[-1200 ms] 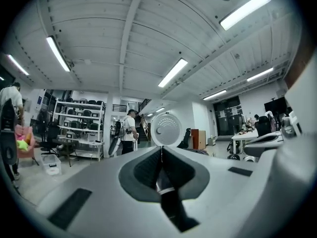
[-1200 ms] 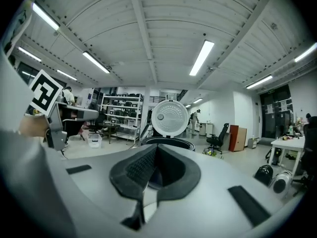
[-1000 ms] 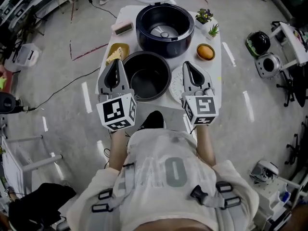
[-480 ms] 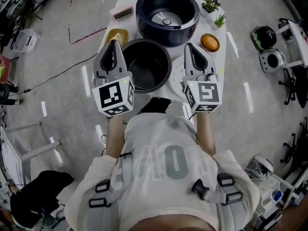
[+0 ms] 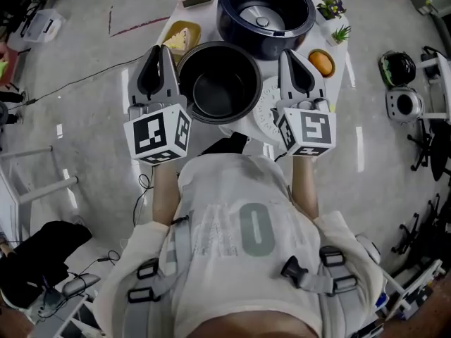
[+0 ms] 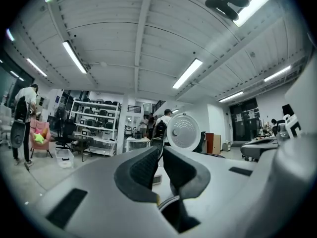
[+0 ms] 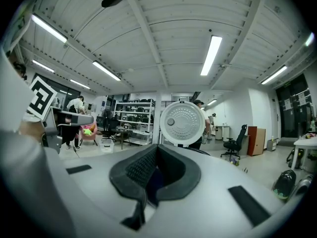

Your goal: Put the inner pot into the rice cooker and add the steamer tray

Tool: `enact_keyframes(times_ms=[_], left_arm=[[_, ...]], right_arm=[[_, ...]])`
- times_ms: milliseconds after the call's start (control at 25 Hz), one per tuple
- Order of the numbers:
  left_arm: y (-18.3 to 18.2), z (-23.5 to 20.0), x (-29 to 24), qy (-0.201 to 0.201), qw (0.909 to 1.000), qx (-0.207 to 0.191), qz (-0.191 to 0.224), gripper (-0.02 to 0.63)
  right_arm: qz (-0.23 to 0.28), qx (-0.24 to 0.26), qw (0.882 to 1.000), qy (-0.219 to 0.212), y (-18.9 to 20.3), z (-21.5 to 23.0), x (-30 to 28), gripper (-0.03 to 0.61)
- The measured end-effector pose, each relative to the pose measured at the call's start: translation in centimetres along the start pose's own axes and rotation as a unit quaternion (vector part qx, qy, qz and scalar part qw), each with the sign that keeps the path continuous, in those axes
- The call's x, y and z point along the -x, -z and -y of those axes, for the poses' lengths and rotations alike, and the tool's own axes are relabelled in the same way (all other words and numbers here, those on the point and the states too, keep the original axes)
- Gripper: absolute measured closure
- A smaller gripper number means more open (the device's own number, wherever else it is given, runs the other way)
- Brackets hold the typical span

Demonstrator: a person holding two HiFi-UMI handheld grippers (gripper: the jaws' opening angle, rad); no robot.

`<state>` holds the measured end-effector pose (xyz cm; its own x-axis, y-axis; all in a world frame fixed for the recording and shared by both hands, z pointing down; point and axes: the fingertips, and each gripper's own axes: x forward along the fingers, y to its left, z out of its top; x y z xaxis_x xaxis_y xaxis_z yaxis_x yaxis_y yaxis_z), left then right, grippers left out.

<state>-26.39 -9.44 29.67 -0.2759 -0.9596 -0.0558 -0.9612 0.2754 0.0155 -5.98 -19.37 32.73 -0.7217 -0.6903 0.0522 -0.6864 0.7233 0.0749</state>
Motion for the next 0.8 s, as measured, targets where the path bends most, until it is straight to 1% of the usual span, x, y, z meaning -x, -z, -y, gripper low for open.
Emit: enact_keyframes(times_ms=[80, 120, 160, 200, 240, 280, 320, 360, 480, 600, 680, 800], left_arm=[[-0.2, -0.6, 0.1, -0.010, 0.9999, 0.001, 0.008, 0.589], [-0.5, -0.8, 0.1, -0.011, 0.9998, 0.003, 0.014, 0.589], [-0.8, -0.8, 0.1, -0.006, 0.9997, 0.008, 0.021, 0.579], [-1.0, -0.7, 0.1, 0.005, 0.9995, 0.015, 0.029, 0.503], [-1.2, -0.5, 0.1, 0.019, 0.9990, 0.022, 0.033, 0.391], [-1.3, -0.5, 0.0, 0.029, 0.9986, 0.029, 0.034, 0.335], [-1.2, -0.7, -0.1, 0.033, 0.9983, 0.036, 0.032, 0.320], [-1.0, -1.0, -0.1, 0.032, 0.9983, 0.041, 0.028, 0.311], [0.0, -1.8, 0.0, 0.024, 0.9975, 0.066, 0.012, 0.311], [2.3, -2.7, 0.2, 0.023, 0.9920, 0.123, -0.012, 0.311], [4.4, -3.2, 0.5, 0.023, 0.9871, 0.154, -0.036, 0.311], [7.7, -3.4, 0.6, 0.033, 0.9810, 0.174, -0.079, 0.311]], right_arm=[[0.002, -0.002, 1.000, -0.016, -0.2, -0.4, -0.4, 0.574], [0.003, -0.010, 1.000, -0.029, -0.3, -0.6, -0.7, 0.549], [0.004, -0.022, 0.999, -0.044, -0.4, -0.9, -1.0, 0.461], [0.007, -0.039, 0.997, -0.059, -0.6, -1.2, -1.2, 0.382], [0.009, -0.059, 0.996, -0.071, -0.7, -1.4, -1.5, 0.346], [0.010, -0.080, 0.993, -0.081, -0.8, -1.5, -1.7, 0.315], [0.009, -0.101, 0.991, -0.090, -0.7, -1.6, -1.9, 0.294], [0.005, -0.120, 0.988, -0.098, -0.6, -1.6, -2.0, 0.287], [-0.017, -0.170, 0.979, -0.112, 0.4, -1.5, -2.3, 0.281], [-0.042, -0.210, 0.970, -0.114, 2.4, -1.1, -2.2, 0.281], [-0.061, -0.228, 0.965, -0.112, 4.1, -1.1, -1.9, 0.281], [-0.092, -0.233, 0.962, -0.106, 6.9, -1.5, -1.9, 0.281]])
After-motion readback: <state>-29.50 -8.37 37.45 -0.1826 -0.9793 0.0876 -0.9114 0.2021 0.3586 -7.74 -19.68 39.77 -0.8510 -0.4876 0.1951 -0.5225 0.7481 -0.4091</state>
